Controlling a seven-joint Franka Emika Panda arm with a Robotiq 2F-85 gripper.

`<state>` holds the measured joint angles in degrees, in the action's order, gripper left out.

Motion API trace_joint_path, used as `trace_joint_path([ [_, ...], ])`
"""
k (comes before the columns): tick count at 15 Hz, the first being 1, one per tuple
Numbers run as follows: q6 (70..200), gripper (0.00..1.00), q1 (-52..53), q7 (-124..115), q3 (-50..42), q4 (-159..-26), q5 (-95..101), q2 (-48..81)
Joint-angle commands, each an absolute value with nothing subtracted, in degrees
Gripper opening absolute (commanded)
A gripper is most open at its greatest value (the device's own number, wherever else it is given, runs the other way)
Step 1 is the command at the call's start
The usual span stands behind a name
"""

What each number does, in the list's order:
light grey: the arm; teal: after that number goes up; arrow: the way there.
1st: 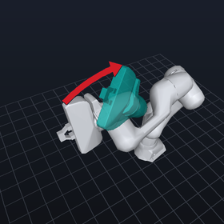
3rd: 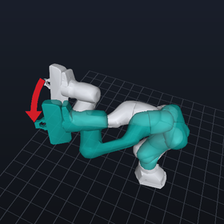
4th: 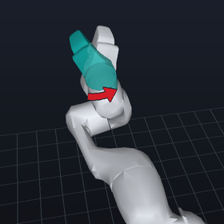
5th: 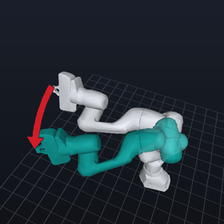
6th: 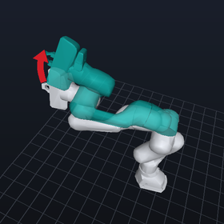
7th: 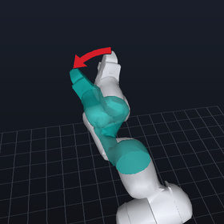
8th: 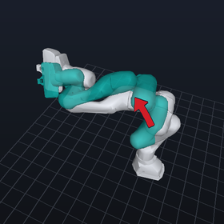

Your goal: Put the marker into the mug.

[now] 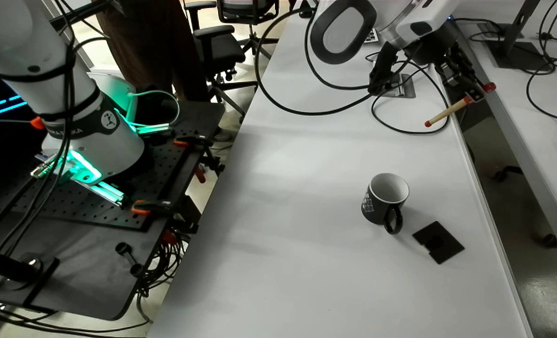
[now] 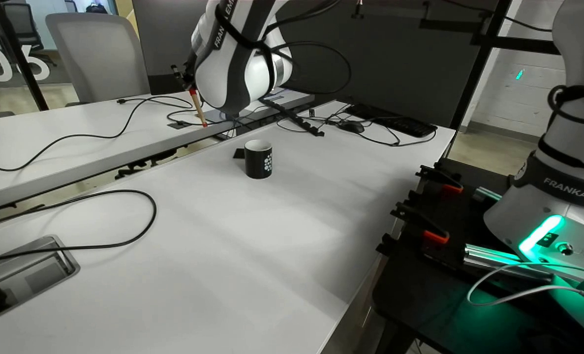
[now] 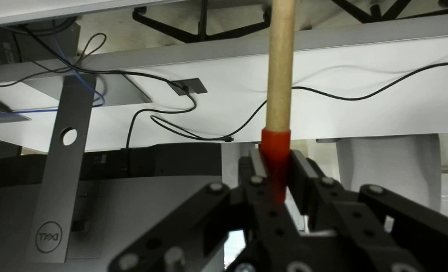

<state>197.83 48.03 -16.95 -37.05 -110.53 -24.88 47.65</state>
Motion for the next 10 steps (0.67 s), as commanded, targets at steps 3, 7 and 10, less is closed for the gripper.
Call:
trace_joint_path([
  [3, 197.8, 0.06, 47.0, -14.8, -37.9, -112.2, -31.3, 47.2],
  [7, 197.8, 0.06, 47.7, -15.1, -39.6, -114.1, -34.6, 47.3],
  [10, 197.8, 0.06, 48.5, -15.3, -40.8, -115.7, -37.6, 47.5],
])
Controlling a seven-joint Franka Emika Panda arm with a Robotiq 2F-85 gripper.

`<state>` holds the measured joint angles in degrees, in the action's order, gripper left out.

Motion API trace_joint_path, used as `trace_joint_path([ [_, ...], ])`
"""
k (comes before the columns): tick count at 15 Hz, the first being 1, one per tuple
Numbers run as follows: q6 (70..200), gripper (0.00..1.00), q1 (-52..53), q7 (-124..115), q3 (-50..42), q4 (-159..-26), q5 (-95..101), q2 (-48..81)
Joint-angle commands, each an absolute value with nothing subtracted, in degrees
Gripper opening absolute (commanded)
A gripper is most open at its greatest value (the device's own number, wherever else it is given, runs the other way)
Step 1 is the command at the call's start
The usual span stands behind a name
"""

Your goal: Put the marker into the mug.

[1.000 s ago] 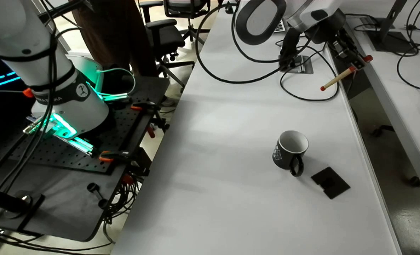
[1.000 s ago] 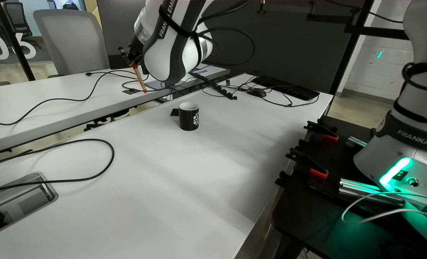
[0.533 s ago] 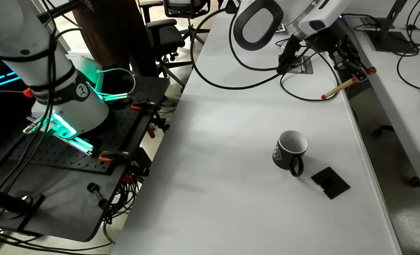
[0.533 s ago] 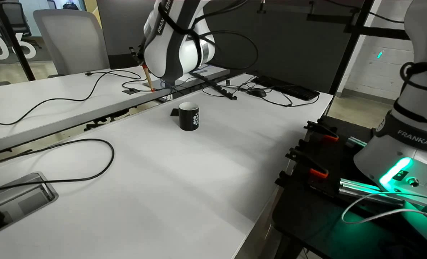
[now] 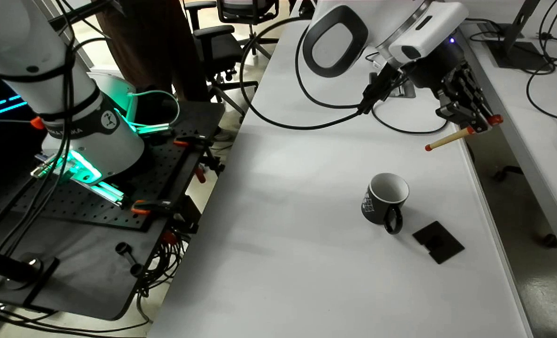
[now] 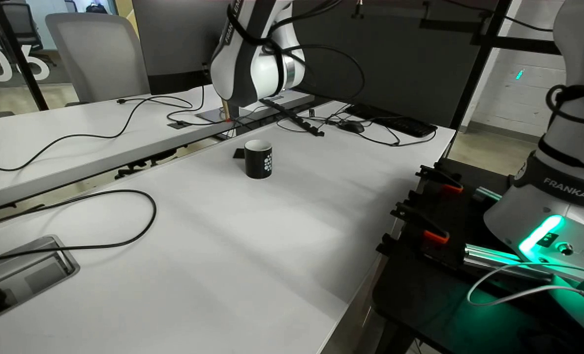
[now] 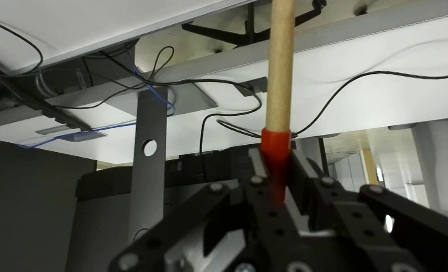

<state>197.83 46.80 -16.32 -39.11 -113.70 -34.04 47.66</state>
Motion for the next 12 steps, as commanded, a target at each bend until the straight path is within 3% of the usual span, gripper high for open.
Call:
trace_joint_path([
  [1, 197.8, 0.06, 48.9, -15.2, -41.3, -116.3, -38.6, 47.5],
  [7, 197.8, 0.06, 50.0, -14.6, -41.5, -120.6, -41.7, 46.9],
  [8, 197.8, 0.22, 48.1, -14.7, -40.2, -118.3, -41.0, 47.5],
  [12, 197.8, 0.22, 48.5, -14.7, -40.2, -119.4, -41.4, 47.5],
])
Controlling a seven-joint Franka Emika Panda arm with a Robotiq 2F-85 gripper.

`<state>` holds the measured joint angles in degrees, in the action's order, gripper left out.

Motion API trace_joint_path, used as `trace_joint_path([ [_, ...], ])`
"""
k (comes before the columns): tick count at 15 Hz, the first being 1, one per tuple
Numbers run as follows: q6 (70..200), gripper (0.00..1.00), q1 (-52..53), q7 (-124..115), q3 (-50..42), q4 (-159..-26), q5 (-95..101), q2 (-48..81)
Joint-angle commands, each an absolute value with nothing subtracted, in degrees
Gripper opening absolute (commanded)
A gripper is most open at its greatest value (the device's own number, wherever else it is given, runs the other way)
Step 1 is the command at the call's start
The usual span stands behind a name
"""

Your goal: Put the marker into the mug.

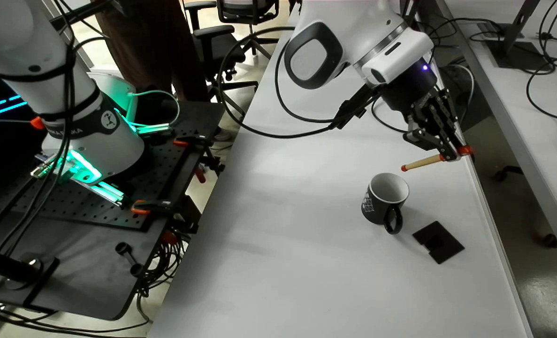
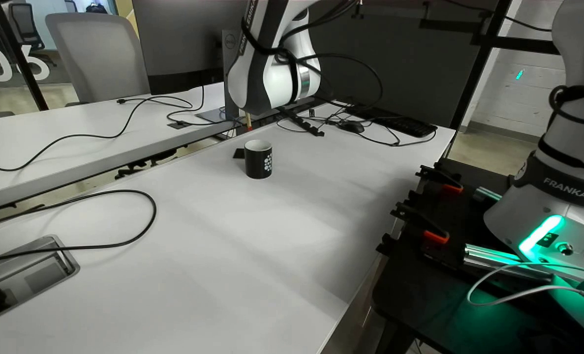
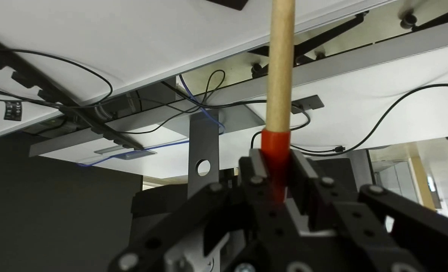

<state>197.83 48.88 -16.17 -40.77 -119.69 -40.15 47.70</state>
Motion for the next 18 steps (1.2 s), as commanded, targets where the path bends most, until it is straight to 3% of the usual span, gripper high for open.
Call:
trace_joint_path([
  [1, 197.8, 0.22, 48.5, -14.7, -40.2, -119.4, -41.4, 47.5],
  [3, 197.8, 0.22, 48.6, -14.7, -40.2, -119.4, -41.4, 47.5],
  [4, 197.5, 0.06, 49.3, -16.2, -41.2, -119.5, -40.6, 48.1],
  [18, 197.8, 0.06, 50.0, -18.2, -41.1, -123.5, -43.6, 49.5],
])
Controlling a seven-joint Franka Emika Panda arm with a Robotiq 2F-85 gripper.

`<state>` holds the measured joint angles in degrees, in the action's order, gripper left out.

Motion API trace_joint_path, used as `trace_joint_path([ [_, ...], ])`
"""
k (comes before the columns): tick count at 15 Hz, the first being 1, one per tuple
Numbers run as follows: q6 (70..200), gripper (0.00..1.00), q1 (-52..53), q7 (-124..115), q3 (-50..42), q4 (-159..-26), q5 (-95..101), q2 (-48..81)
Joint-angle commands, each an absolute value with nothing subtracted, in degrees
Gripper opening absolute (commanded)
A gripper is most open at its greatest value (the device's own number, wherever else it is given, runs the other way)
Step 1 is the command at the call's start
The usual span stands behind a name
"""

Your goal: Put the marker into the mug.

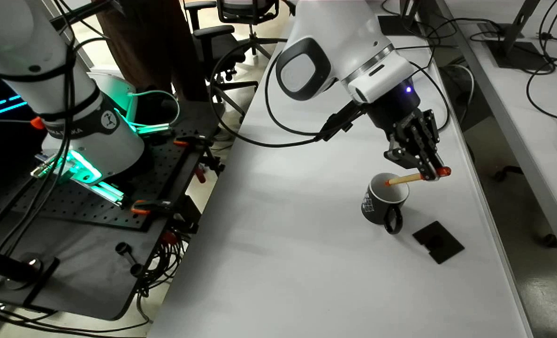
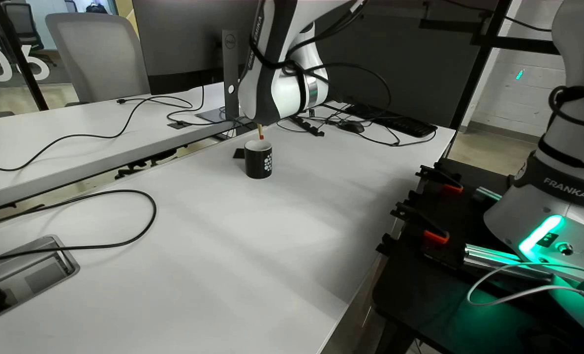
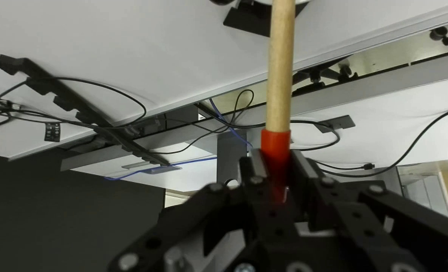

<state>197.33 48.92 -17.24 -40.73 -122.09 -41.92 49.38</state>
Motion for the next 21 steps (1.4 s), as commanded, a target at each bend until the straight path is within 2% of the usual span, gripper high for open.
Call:
trace_joint_path([
  [1, 197.7, 0.06, 50.2, -18.3, -41.2, -123.6, -43.9, 49.5],
  [15, 196.9, 0.06, 51.4, -20.1, -40.5, -123.2, -44.8, 49.2],
  [16, 196.6, 0.47, 51.2, -20.3, -40.2, -123.3, -44.6, 48.8],
  [17, 196.5, 0.48, 51.4, -20.5, -40.5, -123.3, -44.8, 49.0],
  [21, 196.4, 0.76, 51.2, -21.0, -40.5, -123.2, -44.5, 49.0],
])
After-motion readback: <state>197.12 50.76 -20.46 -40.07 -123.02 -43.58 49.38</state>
